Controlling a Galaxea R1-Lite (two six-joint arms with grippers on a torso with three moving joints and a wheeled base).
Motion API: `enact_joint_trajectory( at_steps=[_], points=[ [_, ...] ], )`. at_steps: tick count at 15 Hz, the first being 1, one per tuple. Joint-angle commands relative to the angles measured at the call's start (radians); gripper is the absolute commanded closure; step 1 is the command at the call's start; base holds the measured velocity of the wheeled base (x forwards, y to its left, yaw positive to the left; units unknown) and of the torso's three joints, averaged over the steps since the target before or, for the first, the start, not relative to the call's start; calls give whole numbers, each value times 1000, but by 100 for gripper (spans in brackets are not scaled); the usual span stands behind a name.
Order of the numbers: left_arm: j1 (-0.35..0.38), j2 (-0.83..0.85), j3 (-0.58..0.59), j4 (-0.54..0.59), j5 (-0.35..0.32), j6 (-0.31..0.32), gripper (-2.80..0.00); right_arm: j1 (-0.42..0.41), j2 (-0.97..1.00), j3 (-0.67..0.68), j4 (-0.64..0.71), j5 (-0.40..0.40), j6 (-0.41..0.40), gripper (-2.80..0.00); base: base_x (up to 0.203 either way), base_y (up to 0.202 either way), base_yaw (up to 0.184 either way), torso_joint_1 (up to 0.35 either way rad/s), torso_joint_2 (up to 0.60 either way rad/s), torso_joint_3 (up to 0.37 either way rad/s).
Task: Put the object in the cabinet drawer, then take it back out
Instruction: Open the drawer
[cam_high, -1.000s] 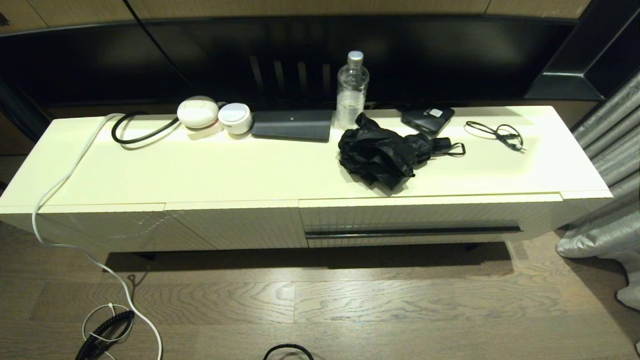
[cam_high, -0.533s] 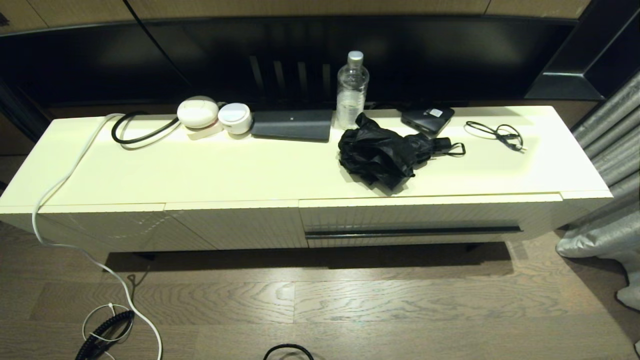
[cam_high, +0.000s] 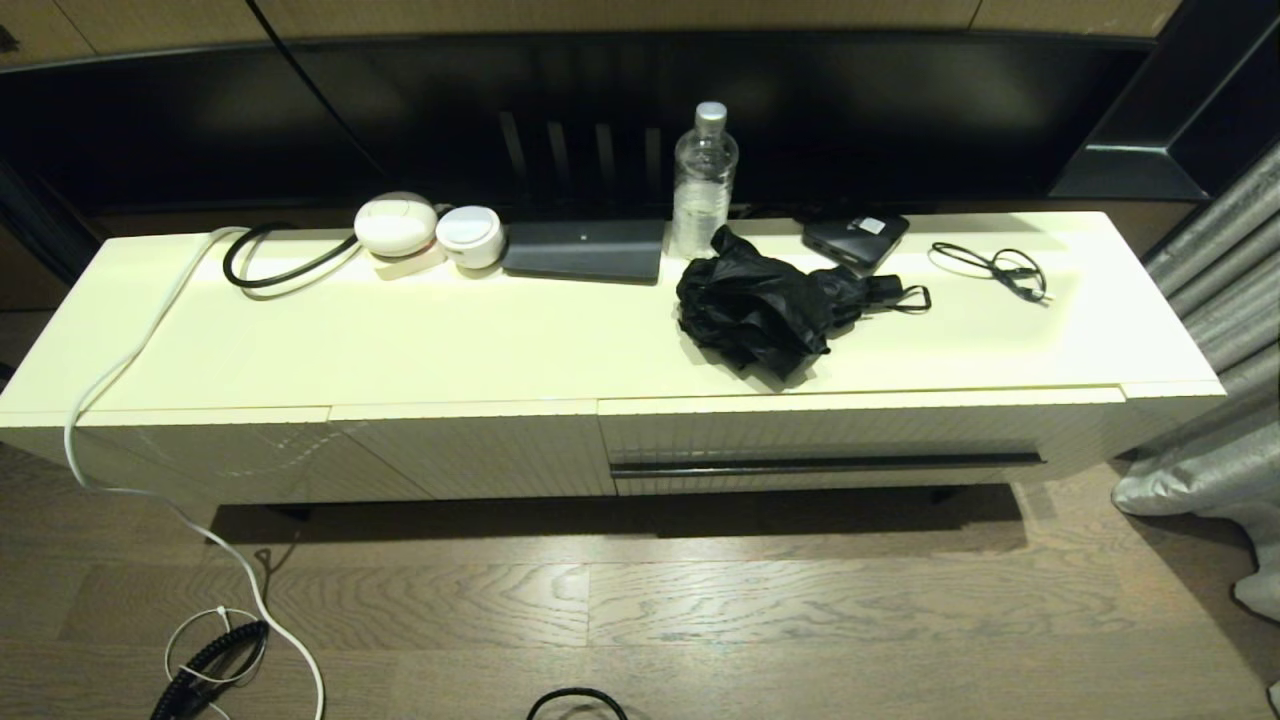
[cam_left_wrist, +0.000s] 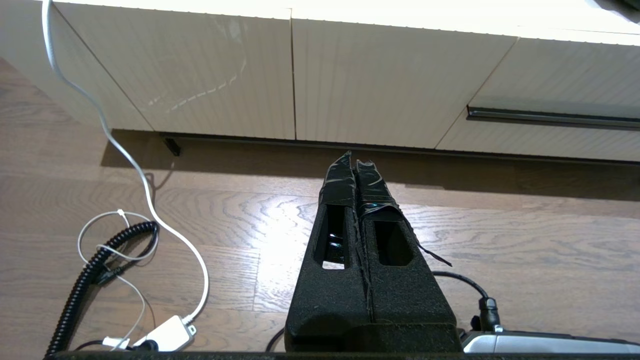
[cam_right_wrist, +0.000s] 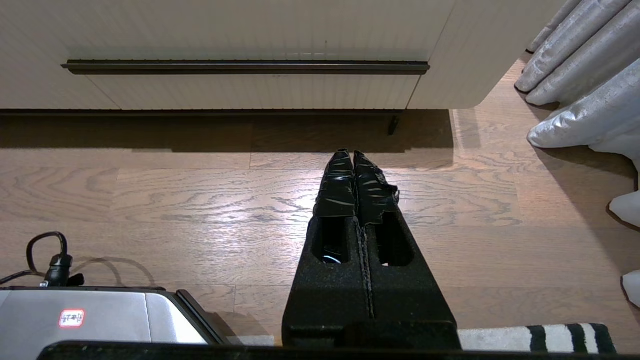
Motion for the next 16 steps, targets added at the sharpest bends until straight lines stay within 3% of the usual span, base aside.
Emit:
enact_joint_trajectory(
  at_steps=[1,5,9,14,16],
  points=[
    [1,-2,0,0,1,-1,0,0,0,0,-2,-2,-2,0,0,0,0,0,0,0],
    [1,-2,0,0,1,-1,0,0,-2,-32,25,-14,-61,0,0,0,0,0,0,0],
    [1,-2,0,0,1,-1,0,0,46,-325,235,26,-107,0,0,0,0,0,0,0],
    [1,-2,0,0,1,-1,0,-8,415,-606,323,67,-268,0,0,0,0,0,0,0],
    [1,-2,0,0,1,-1,0,-10,563,-721,328,68,-377,0,0,0,0,0,0,0]
  ],
)
